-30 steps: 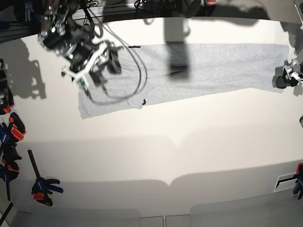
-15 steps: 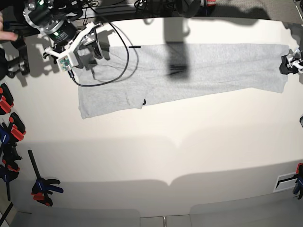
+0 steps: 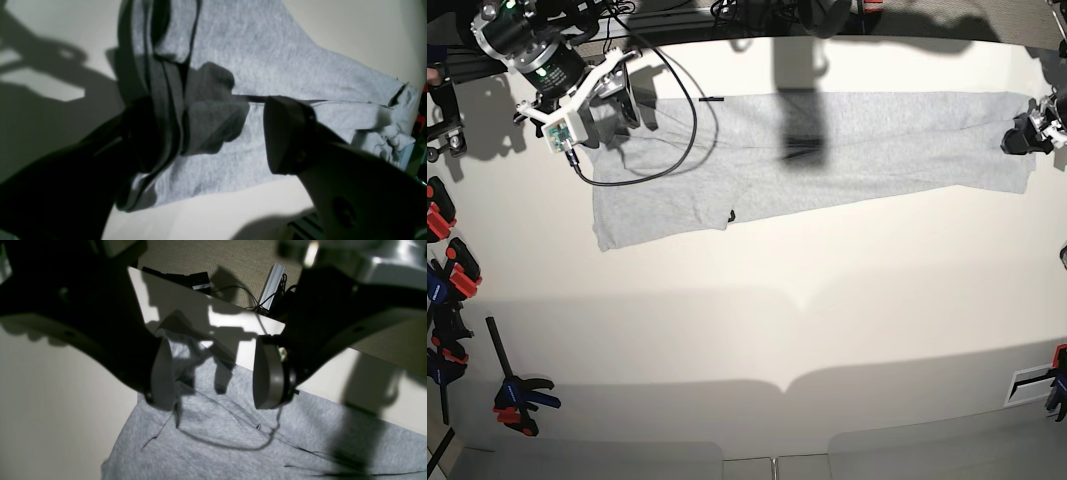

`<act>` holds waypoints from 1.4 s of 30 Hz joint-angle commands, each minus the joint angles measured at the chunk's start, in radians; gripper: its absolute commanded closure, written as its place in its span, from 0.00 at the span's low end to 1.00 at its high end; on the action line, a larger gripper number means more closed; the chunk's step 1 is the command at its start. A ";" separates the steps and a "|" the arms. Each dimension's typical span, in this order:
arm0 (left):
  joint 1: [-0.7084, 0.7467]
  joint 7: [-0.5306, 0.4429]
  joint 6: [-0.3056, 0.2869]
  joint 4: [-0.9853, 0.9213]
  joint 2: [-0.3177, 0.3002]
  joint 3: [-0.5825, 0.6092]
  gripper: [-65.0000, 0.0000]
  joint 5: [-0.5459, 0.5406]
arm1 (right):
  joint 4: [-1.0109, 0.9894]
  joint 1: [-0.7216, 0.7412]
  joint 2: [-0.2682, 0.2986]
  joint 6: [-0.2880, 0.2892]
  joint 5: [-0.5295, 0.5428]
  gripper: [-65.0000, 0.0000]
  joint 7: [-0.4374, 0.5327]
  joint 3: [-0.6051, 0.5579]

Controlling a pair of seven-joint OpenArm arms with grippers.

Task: Fold the T-shirt properly
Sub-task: 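Grasp the shirt's end with the left gripper and fold it toward the middle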

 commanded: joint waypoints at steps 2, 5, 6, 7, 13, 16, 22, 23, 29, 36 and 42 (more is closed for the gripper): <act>-0.003 0.021 -0.005 0.008 -0.028 -0.005 0.33 -0.010 | 0.020 -0.003 0.005 0.006 0.022 0.45 0.022 0.004; -0.003 0.022 -0.005 0.009 -0.028 -0.005 0.33 -0.034 | 0.020 -0.003 0.005 0.006 0.022 0.45 0.023 0.004; -0.003 0.024 -0.005 0.009 -0.028 -0.005 0.33 -0.049 | 0.020 -0.003 0.005 0.006 0.022 0.45 0.023 0.004; -0.003 0.026 -0.005 0.009 -0.028 -0.005 0.34 -0.064 | 0.020 -0.003 0.005 0.006 0.022 0.45 0.023 0.004; -0.003 0.021 -0.005 0.009 -0.028 -0.005 0.58 -0.069 | 0.020 -0.003 0.005 0.006 0.022 0.45 0.023 0.004; -0.003 -0.036 -0.005 0.009 -0.028 -0.005 0.75 -0.066 | 0.020 -0.003 0.005 0.006 0.022 0.45 0.023 0.004; -0.006 -0.192 -0.005 0.009 -0.029 -0.005 1.00 0.050 | 0.020 -0.003 0.005 0.006 0.022 0.45 0.020 0.004; -0.006 -0.194 -0.005 0.009 -0.029 -0.005 1.00 0.068 | 0.020 -0.003 0.005 0.006 0.022 0.45 0.019 0.004; -0.006 -0.152 -0.005 0.060 -0.028 -0.005 1.00 0.097 | 0.020 -0.003 0.005 0.006 0.022 0.45 0.020 0.004; -0.003 -0.136 0.034 0.288 -0.008 -0.005 1.00 0.209 | 0.020 -0.002 0.005 0.006 0.022 0.45 0.020 0.004; 0.100 -0.133 0.065 0.546 0.109 -0.005 1.00 0.231 | 0.020 0.002 0.005 0.006 0.022 0.45 0.024 0.004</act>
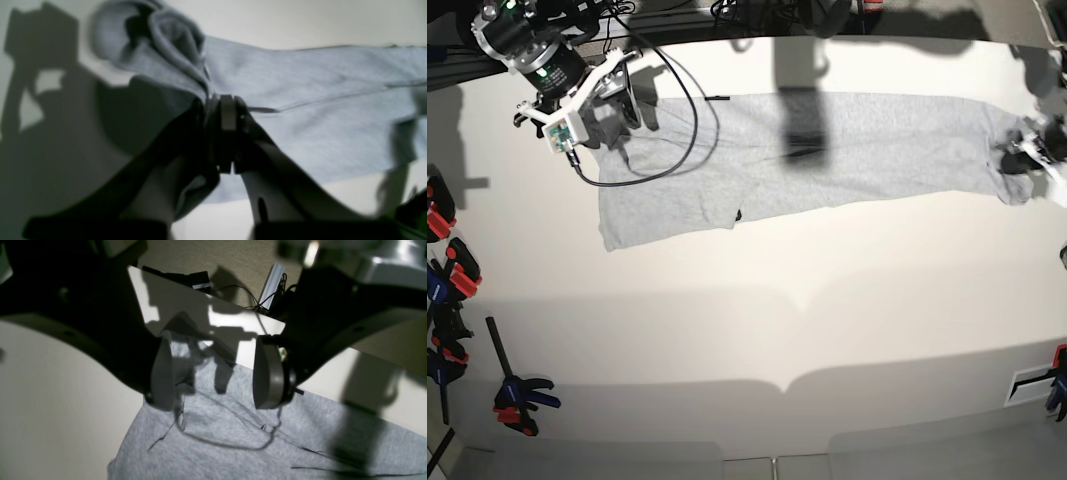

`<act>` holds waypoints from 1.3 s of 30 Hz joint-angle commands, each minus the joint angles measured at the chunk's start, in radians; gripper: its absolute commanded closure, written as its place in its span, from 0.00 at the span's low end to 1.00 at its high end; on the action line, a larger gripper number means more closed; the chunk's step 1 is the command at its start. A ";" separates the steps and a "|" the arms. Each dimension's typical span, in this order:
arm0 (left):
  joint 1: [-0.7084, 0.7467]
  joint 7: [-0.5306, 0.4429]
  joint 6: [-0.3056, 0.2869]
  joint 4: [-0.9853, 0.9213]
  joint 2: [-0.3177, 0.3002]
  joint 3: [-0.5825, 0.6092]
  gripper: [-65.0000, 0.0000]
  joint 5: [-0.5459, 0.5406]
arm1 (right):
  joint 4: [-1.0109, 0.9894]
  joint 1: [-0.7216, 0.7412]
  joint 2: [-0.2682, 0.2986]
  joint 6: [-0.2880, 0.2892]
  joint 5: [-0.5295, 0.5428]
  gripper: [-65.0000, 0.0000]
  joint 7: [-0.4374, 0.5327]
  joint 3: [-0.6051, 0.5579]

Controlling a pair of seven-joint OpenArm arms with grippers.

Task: Fold the T-shirt properly
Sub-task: 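Grasp the shirt's end with the left gripper and fold it toward the middle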

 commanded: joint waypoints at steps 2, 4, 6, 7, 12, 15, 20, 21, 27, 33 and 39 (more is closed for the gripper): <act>0.047 -0.008 -0.003 0.120 0.026 -0.006 1.00 -0.014 | 0.020 0.001 0.008 0.006 0.022 0.45 0.024 0.004; 0.093 -0.008 0.003 0.241 0.072 -0.006 1.00 0.011 | 0.020 0.000 0.008 0.006 0.022 0.45 0.024 0.004; 0.132 -0.014 0.055 0.368 0.113 -0.006 1.00 0.045 | 0.020 0.000 0.008 0.006 0.022 0.45 0.024 0.004; 0.147 -0.022 0.074 0.428 0.133 -0.006 1.00 0.057 | 0.020 0.000 0.008 0.006 0.022 0.45 0.024 0.004; 0.154 -0.055 0.124 0.636 0.246 -0.006 1.00 0.097 | 0.021 0.000 0.008 0.006 0.022 0.45 0.024 0.004; 0.155 -0.054 0.124 0.666 0.318 -0.005 1.00 0.094 | 0.021 0.000 0.008 0.006 0.022 0.45 0.024 0.004; 0.155 -0.023 0.124 0.666 0.417 -0.005 1.00 0.094 | 0.021 0.001 0.008 0.006 0.022 0.45 0.024 0.004; 0.155 -0.022 0.124 0.666 0.431 -0.005 1.00 0.093 | 0.021 0.001 0.008 0.006 0.022 0.45 0.024 0.004; 0.154 -0.049 0.116 0.666 0.482 -0.005 1.00 -0.007 | 0.021 0.000 0.008 0.006 0.022 0.45 0.023 0.004; 0.154 -0.062 0.097 0.666 0.486 -0.005 1.00 -0.010 | 0.021 0.000 0.008 0.006 0.022 0.45 0.023 0.004; 0.155 -0.061 0.097 0.666 0.486 -0.005 1.00 -0.010 | 0.021 0.001 0.008 0.006 0.022 0.45 0.023 0.004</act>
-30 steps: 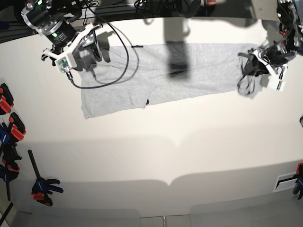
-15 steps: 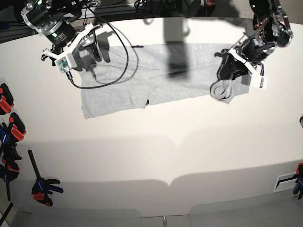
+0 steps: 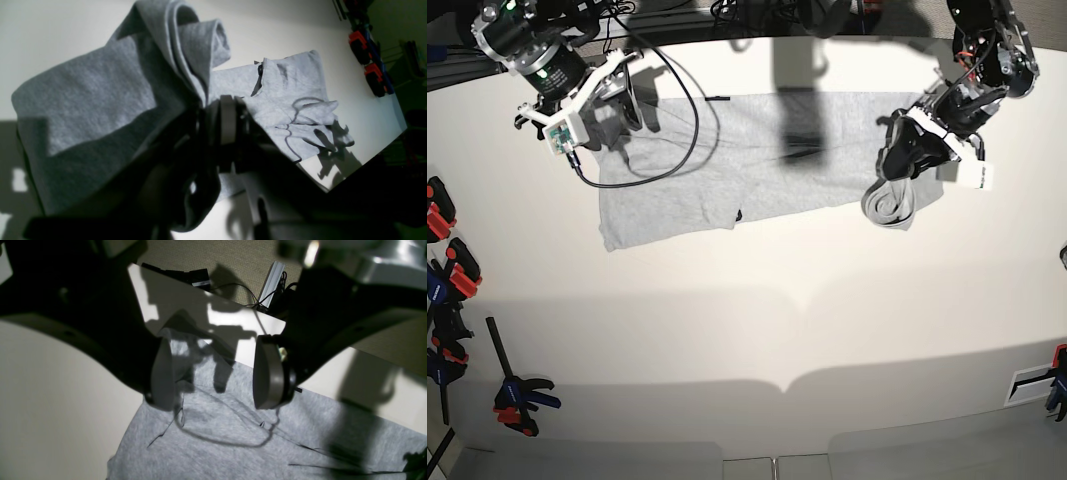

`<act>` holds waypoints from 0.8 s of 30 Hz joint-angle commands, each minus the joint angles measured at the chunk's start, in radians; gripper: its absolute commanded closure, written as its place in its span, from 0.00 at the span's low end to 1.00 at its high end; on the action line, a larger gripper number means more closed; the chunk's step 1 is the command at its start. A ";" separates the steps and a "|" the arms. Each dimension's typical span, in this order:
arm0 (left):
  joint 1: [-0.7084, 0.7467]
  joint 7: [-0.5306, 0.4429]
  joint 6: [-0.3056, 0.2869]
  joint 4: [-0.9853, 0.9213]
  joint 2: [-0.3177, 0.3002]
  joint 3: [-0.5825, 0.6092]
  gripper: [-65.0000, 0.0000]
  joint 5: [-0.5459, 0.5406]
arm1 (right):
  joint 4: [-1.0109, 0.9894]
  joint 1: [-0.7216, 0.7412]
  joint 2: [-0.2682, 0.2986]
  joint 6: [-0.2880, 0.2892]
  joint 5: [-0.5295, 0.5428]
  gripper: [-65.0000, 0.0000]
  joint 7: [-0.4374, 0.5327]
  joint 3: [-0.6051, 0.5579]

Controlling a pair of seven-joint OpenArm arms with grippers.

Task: Fold the T-shirt properly
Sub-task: 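Grasp the shirt's end with the left gripper and fold it toward the middle, then grasp the opposite end with the right gripper and lift it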

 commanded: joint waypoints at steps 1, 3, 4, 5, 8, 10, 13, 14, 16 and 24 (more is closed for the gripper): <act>-0.005 -0.023 -0.007 0.018 -0.006 -0.005 1.00 -0.028 | 0.020 0.000 0.006 0.006 0.014 0.45 0.023 0.004; -0.003 -0.015 -0.007 0.018 -0.006 -0.005 1.00 -0.054 | 0.020 0.000 0.006 0.006 0.014 0.45 0.023 0.004; -0.003 -0.003 -0.007 0.018 -0.006 -0.005 1.00 -0.073 | 0.020 0.000 0.005 0.006 0.014 0.45 0.023 0.004; -0.003 0.005 -0.008 0.018 -0.006 -0.005 1.00 -0.094 | 0.020 0.000 0.005 0.006 0.014 0.45 0.023 0.004; -0.003 0.015 -0.028 0.018 -0.006 -0.005 0.79 -0.161 | 0.020 0.000 0.005 0.006 0.014 0.45 0.023 0.004; -0.003 0.025 -0.040 0.018 -0.006 -0.005 0.63 -0.219 | 0.020 0.000 0.005 0.006 0.014 0.45 0.023 0.004; -0.003 0.100 -0.108 0.018 -0.006 -0.005 0.59 -0.338 | 0.020 0.001 0.005 0.006 0.014 0.45 0.026 0.004; -0.003 0.130 -0.134 0.018 -0.006 -0.005 0.59 -0.377 | 0.020 0.001 0.005 0.006 0.014 0.45 0.032 0.004; -0.003 0.155 -0.166 0.018 -0.006 -0.005 0.59 -0.423 | 0.020 0.000 0.005 0.006 0.014 0.45 0.048 0.004; -0.005 0.150 -0.169 0.018 -0.006 -0.005 0.59 -0.428 | 0.020 0.046 0.005 -0.034 -0.037 0.45 0.068 0.004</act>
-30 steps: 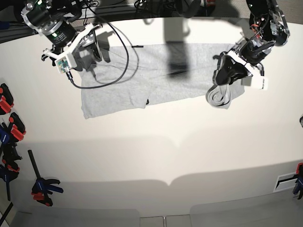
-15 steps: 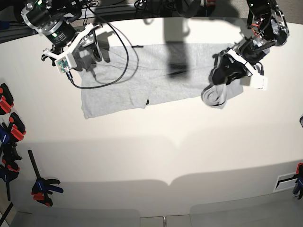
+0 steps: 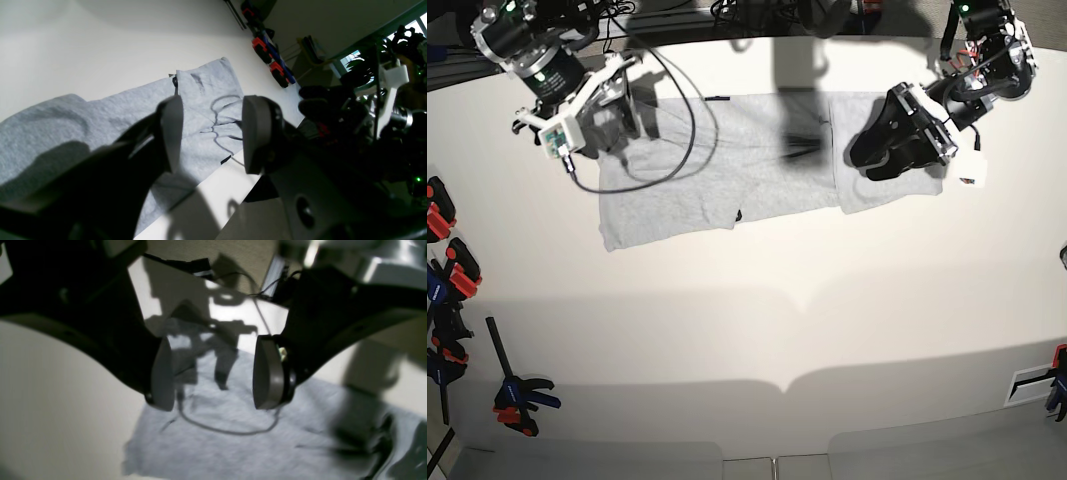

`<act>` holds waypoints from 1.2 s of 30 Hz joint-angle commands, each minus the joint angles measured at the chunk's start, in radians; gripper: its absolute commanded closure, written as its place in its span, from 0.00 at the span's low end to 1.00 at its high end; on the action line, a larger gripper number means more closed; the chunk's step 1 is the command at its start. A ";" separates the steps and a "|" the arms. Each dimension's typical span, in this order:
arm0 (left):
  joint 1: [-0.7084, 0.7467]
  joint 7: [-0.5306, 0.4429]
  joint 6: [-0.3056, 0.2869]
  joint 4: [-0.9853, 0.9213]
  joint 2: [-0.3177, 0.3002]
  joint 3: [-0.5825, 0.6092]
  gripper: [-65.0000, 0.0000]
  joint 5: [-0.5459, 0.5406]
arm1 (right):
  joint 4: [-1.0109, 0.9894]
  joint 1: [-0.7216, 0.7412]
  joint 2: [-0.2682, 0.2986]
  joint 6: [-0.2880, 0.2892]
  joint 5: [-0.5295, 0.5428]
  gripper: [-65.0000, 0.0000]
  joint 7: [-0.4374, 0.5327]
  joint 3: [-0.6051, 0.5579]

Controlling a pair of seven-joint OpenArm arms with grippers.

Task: Fold the T-shirt properly
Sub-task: 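Grasp the opposite end with the right gripper and lift it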

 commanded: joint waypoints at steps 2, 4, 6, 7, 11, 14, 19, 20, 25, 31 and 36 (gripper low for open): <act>-0.007 -0.024 -0.007 0.018 -0.006 -0.004 0.59 -0.031 | 0.013 0.042 0.005 -0.030 -0.063 0.45 0.027 0.005; -0.007 -0.023 -0.007 0.018 -0.006 -0.004 0.59 -0.031 | -0.006 0.088 0.006 -0.048 -0.151 0.45 0.023 0.005; -0.007 -0.023 -0.007 0.018 -0.007 -0.004 0.59 -0.031 | -0.047 0.134 0.006 -0.048 -0.202 0.45 0.018 0.005; -0.007 -0.023 -0.007 0.018 -0.007 -0.004 0.59 -0.031 | -0.074 0.155 0.007 -0.049 -0.202 0.45 0.013 0.005; -0.007 -0.023 -0.007 0.018 -0.007 -0.004 0.59 -0.031 | -0.215 0.250 0.008 -0.143 -0.201 0.45 0.006 0.018; -0.007 -0.023 -0.007 0.018 -0.012 -0.004 0.59 -0.031 | -0.343 0.322 0.014 -0.143 -0.161 0.45 -0.012 0.059; -0.007 -0.023 -0.006 0.018 -0.026 -0.004 0.59 0.007 | -0.539 0.384 0.085 -0.088 0.105 0.45 -0.223 0.089; -0.007 -0.023 -0.006 0.018 -0.026 -0.004 0.59 0.008 | -0.566 0.392 0.101 -0.082 0.152 0.45 -0.270 0.088; -0.007 -0.023 -0.006 0.018 -0.026 -0.004 0.59 0.006 | -0.627 0.405 0.144 -0.042 0.219 0.45 -0.304 0.089; -0.007 -0.023 -0.006 0.018 -0.026 -0.004 0.59 0.006 | -0.637 0.405 0.133 -0.050 0.219 0.45 -0.159 0.090; -0.007 -0.023 -0.006 0.018 -0.026 -0.004 0.59 0.006 | -0.677 0.405 0.133 -0.053 0.219 0.45 -0.119 0.090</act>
